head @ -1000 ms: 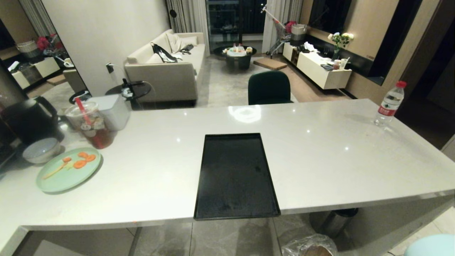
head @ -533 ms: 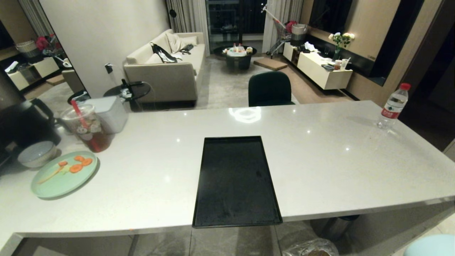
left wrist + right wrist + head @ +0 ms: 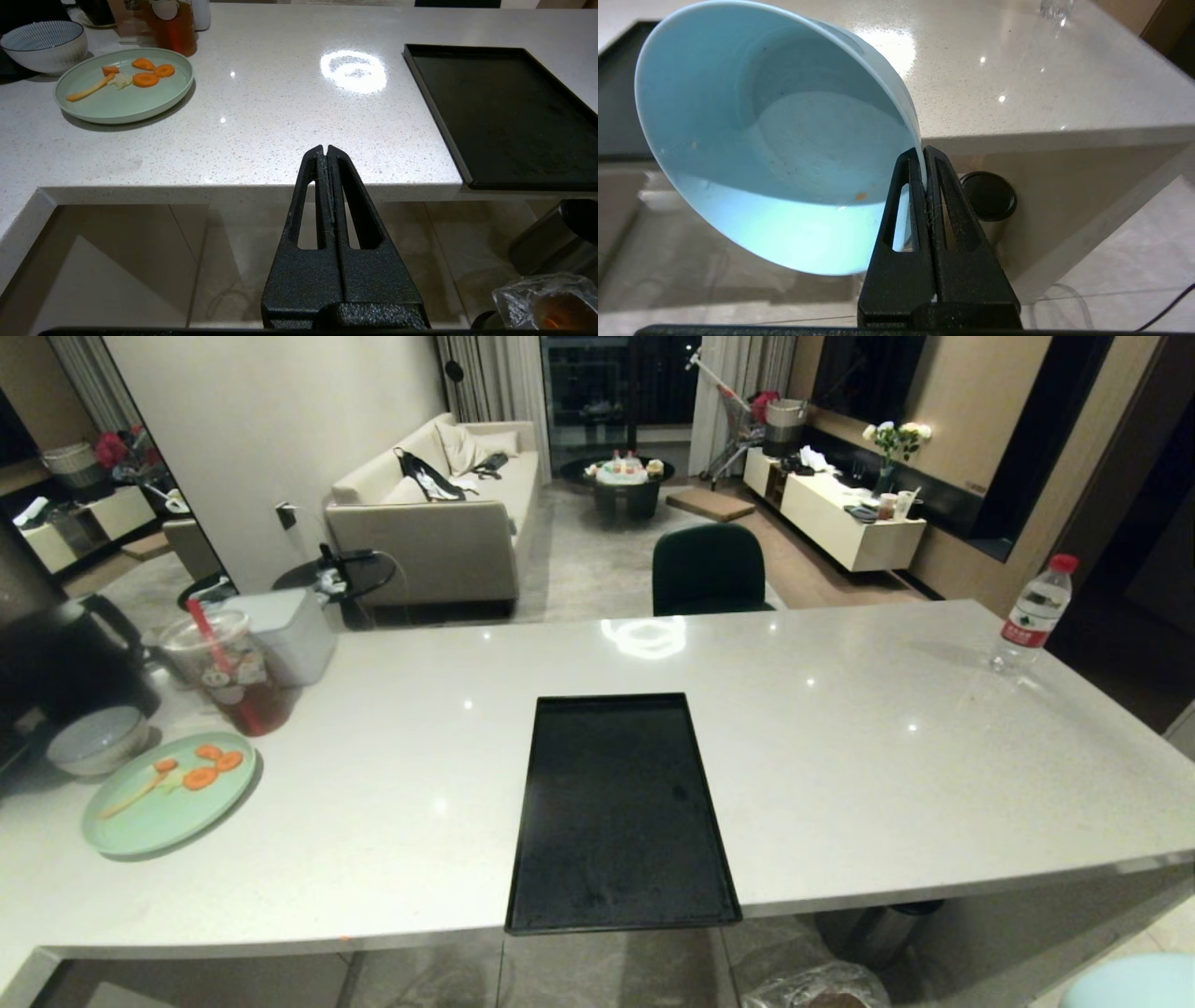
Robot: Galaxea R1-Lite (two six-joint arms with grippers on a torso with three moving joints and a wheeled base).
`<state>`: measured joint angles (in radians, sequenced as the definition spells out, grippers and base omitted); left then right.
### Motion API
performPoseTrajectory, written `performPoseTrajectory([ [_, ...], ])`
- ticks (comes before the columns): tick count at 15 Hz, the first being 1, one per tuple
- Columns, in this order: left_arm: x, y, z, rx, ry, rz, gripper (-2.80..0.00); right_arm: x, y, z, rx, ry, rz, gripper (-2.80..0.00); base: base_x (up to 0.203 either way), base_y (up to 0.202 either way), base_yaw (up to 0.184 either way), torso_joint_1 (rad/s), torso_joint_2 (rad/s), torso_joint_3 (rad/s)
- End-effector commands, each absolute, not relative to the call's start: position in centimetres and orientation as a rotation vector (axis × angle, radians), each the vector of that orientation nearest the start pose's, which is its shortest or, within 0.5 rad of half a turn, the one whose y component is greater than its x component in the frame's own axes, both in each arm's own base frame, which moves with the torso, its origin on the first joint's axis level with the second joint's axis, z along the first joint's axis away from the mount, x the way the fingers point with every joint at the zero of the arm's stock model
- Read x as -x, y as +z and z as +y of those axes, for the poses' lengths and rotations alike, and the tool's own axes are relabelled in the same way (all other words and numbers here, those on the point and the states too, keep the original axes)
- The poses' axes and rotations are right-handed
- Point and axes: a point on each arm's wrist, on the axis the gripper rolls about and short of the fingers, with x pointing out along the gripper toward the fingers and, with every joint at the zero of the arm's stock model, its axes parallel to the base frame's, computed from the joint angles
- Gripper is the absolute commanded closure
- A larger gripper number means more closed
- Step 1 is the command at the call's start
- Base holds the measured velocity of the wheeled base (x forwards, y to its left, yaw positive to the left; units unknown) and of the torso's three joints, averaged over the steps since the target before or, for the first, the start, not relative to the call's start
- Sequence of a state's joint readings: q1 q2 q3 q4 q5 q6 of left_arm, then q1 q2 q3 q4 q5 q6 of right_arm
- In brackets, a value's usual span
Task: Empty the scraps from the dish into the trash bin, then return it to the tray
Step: Put the bowl back to the table
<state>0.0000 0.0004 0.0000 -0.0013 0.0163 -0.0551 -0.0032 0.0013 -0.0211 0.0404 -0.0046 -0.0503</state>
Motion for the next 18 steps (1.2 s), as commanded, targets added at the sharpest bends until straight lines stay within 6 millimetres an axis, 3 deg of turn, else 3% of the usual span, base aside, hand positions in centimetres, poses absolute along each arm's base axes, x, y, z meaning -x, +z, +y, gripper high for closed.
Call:
performPoseTrajectory([
  [1, 2.3, 7.6, 0.0, 0.057, 0.017, 0.0, 0.0, 2.3, 8.1, 0.0, 0.072, 0.002, 0.034, 0.0, 0.0, 0.0, 0.0, 0.0, 0.0, 0.0],
  [5, 2.3, 7.6, 0.0, 0.056, 0.017, 0.0, 0.0, 0.7, 11.4, 0.3, 0.063, 0.136, 0.144, 0.0, 0.0, 0.0, 0.0, 0.0, 0.0, 0.0],
  [8, 2.3, 7.6, 0.0, 0.055, 0.017, 0.0, 0.0, -2.7, 14.4, 0.5, 0.034, 0.247, 0.303, 0.0, 0.0, 0.0, 0.0, 0.0, 0.0, 0.0],
  [11, 2.3, 7.6, 0.0, 0.056, 0.017, 0.0, 0.0, -9.0, 17.0, 0.8, -0.007, 0.314, 0.459, 0.0, 0.0, 0.0, 0.0, 0.0, 0.0, 0.0],
  [13, 2.3, 7.6, 0.0, 0.056, 0.017, 0.0, 0.0, -14.5, 19.3, 1.8, -0.064, 0.362, 0.501, 0.0, 0.0, 0.0, 0.0, 0.0, 0.0, 0.0],
  [15, 2.3, 7.6, 0.0, 0.055, 0.017, 0.0, 0.0, -20.1, 20.9, 4.7, -0.132, 0.365, 0.537, 0.0, 0.0, 0.0, 0.0, 0.0, 0.0, 0.0],
  [18, 2.3, 7.6, 0.0, 0.055, 0.017, 0.0, 0.0, -26.3, 21.7, 12.5, -0.25, 0.308, 0.581, 0.0, 0.0, 0.0, 0.0, 0.0, 0.0, 0.0],
])
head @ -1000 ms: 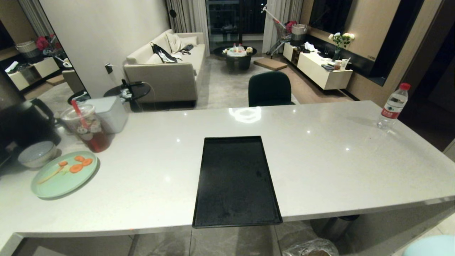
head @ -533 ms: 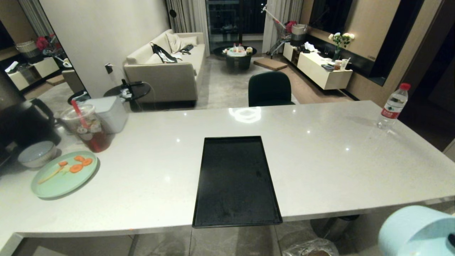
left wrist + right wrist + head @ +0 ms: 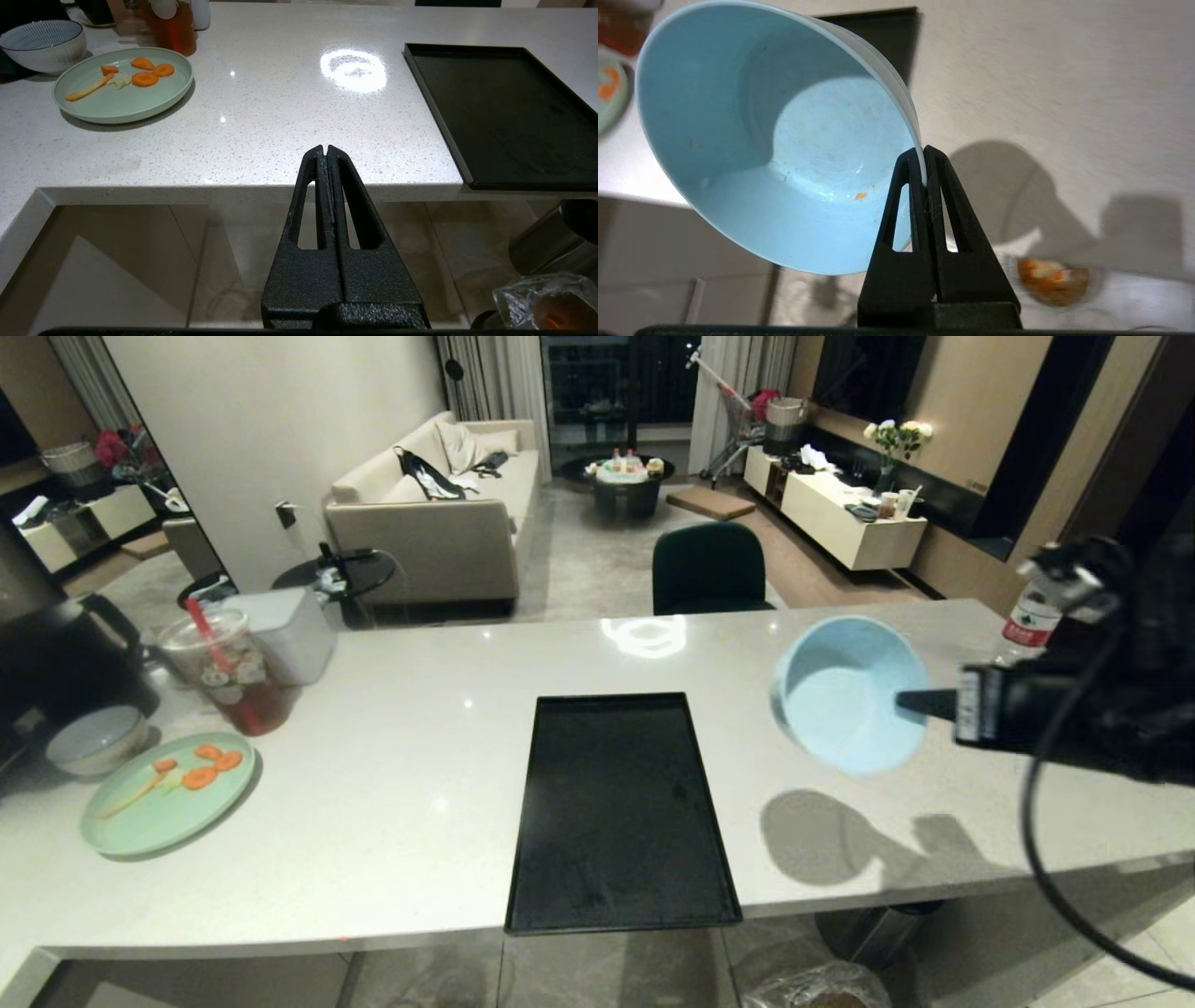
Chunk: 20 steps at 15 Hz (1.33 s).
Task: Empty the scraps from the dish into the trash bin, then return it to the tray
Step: Put the bowl back to the table
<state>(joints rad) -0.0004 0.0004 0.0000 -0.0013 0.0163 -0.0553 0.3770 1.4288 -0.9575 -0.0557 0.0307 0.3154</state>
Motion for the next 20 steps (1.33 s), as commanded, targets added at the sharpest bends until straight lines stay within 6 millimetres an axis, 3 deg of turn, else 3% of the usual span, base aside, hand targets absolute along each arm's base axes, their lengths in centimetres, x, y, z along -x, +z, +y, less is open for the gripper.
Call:
performPoseTrajectory([
  [1, 2.3, 7.6, 0.0, 0.057, 0.017, 0.0, 0.0, -27.6, 22.0, 15.3, -0.314, 0.29, 0.602, 0.0, 0.0, 0.0, 0.0, 0.0, 0.0, 0.0],
  [3, 2.3, 7.6, 0.0, 0.056, 0.017, 0.0, 0.0, -29.4, 21.3, 20.1, -0.412, 0.215, 0.678, 0.0, 0.0, 0.0, 0.0, 0.0, 0.0, 0.0],
  [5, 2.3, 7.6, 0.0, 0.056, 0.016, 0.0, 0.0, -30.2, 20.3, 23.7, -0.457, 0.116, 0.781, 0.0, 0.0, 0.0, 0.0, 0.0, 0.0, 0.0],
  [7, 2.3, 7.6, 0.0, 0.057, 0.017, 0.0, 0.0, -30.1, 19.1, 26.5, -0.508, 0.022, 0.884, 0.0, 0.0, 0.0, 0.0, 0.0, 0.0, 0.0],
  [9, 2.3, 7.6, 0.0, 0.057, 0.017, 0.0, 0.0, -28.9, 16.8, 28.5, -0.467, -0.061, 1.006, 0.0, 0.0, 0.0, 0.0, 0.0, 0.0, 0.0],
  [11, 2.3, 7.6, 0.0, 0.056, 0.017, 0.0, 0.0, -27.9, 15.4, 29.7, -0.46, -0.091, 1.061, 0.0, 0.0, 0.0, 0.0, 0.0, 0.0, 0.0],
  [13, 2.3, 7.6, 0.0, 0.055, 0.017, 0.0, 0.0, -28.1, 13.7, 30.2, -0.485, -0.135, 1.1, 0.0, 0.0, 0.0, 0.0, 0.0, 0.0, 0.0],
  [20, 2.3, 7.6, 0.0, 0.056, 0.017, 0.0, 0.0, -29.4, 13.5, 29.2, -0.564, -0.167, 1.131, 0.0, 0.0, 0.0, 0.0, 0.0, 0.0, 0.0],
])
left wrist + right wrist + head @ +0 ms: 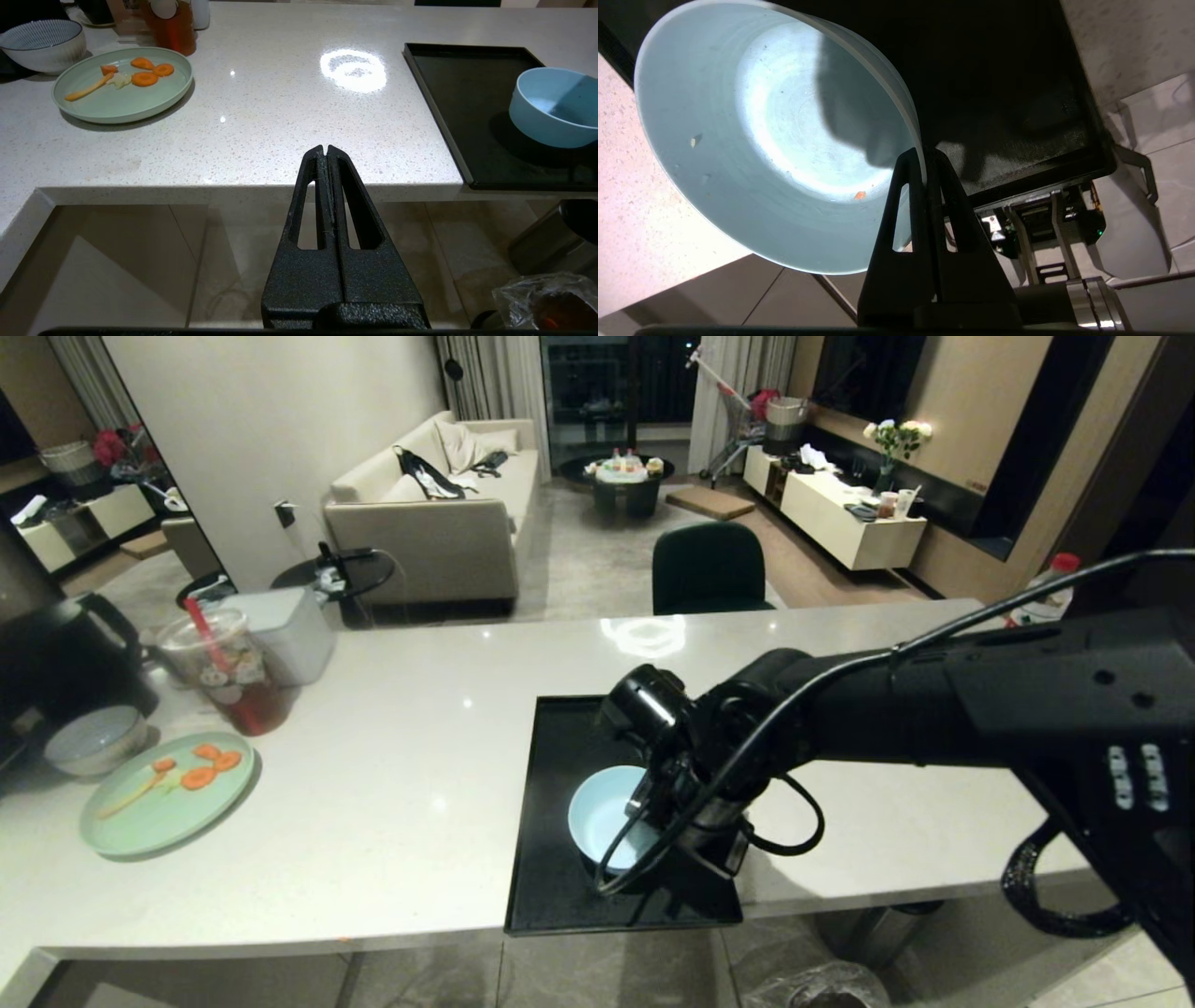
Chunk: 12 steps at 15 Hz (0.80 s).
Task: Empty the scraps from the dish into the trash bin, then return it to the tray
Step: Put the bowl back to the table
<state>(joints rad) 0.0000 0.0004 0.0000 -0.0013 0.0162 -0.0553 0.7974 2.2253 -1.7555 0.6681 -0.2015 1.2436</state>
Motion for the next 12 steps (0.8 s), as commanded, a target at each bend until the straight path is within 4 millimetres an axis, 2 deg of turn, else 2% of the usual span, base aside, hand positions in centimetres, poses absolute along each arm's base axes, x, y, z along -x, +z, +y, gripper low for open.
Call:
performPoseTrajectory([
  [1, 2.3, 7.6, 0.0, 0.057, 0.017, 0.0, 0.0, -29.6, 13.5, 29.1, -0.573, -0.166, 1.132, 0.0, 0.0, 0.0, 0.0, 0.0, 0.0, 0.0],
  [10, 2.3, 7.6, 0.0, 0.057, 0.017, 0.0, 0.0, -30.9, 11.0, 29.0, -0.553, -0.218, 1.159, 0.0, 0.0, 0.0, 0.0, 0.0, 0.0, 0.0],
  [12, 2.3, 7.6, 0.0, 0.055, 0.017, 0.0, 0.0, -31.3, 11.1, 29.0, -0.563, -0.214, 1.156, 0.0, 0.0, 0.0, 0.0, 0.0, 0.0, 0.0],
])
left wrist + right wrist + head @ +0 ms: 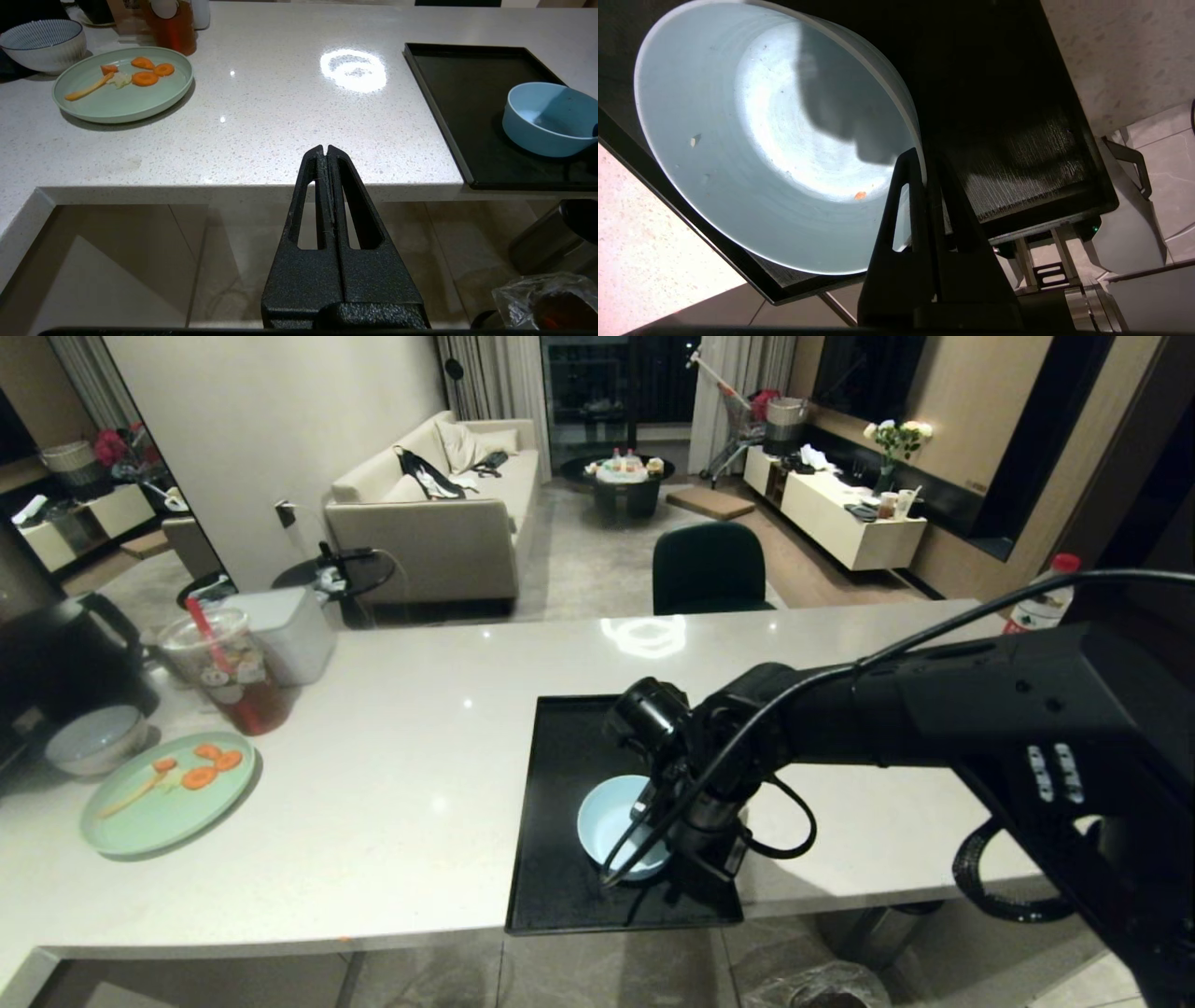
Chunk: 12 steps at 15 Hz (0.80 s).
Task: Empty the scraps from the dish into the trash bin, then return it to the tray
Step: Put the bowl back to the table
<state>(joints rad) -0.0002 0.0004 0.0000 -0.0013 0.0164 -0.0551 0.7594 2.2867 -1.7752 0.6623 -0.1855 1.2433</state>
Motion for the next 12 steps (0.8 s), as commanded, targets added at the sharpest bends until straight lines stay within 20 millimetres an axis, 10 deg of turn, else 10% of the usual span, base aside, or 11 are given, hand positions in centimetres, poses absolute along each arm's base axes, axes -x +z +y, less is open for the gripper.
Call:
performPoseTrajectory([
  [1, 2.3, 7.6, 0.0, 0.055, 0.017, 0.0, 0.0, -31.3, 11.2, 29.1, -0.567, -0.205, 1.165, 0.0, 0.0, 0.0, 0.0, 0.0, 0.0, 0.0],
  [2, 2.3, 7.6, 0.0, 0.055, 0.017, 0.0, 0.0, -31.3, 11.2, 29.1, -0.569, -0.203, 1.166, 0.0, 0.0, 0.0, 0.0, 0.0, 0.0, 0.0],
  [3, 2.3, 7.6, 0.0, 0.057, 0.015, 0.0, 0.0, -31.3, 11.2, 29.1, -0.569, -0.202, 1.168, -2.8, 0.0, 0.0, 0.0, 0.0, 0.0, 0.0],
  [12, 2.3, 7.6, 0.0, 0.055, 0.017, 0.0, 0.0, -30.6, 13.8, 28.6, -0.585, -0.156, 1.135, -2.8, 0.0, 0.0, 0.0, 0.0, 0.0, 0.0],
])
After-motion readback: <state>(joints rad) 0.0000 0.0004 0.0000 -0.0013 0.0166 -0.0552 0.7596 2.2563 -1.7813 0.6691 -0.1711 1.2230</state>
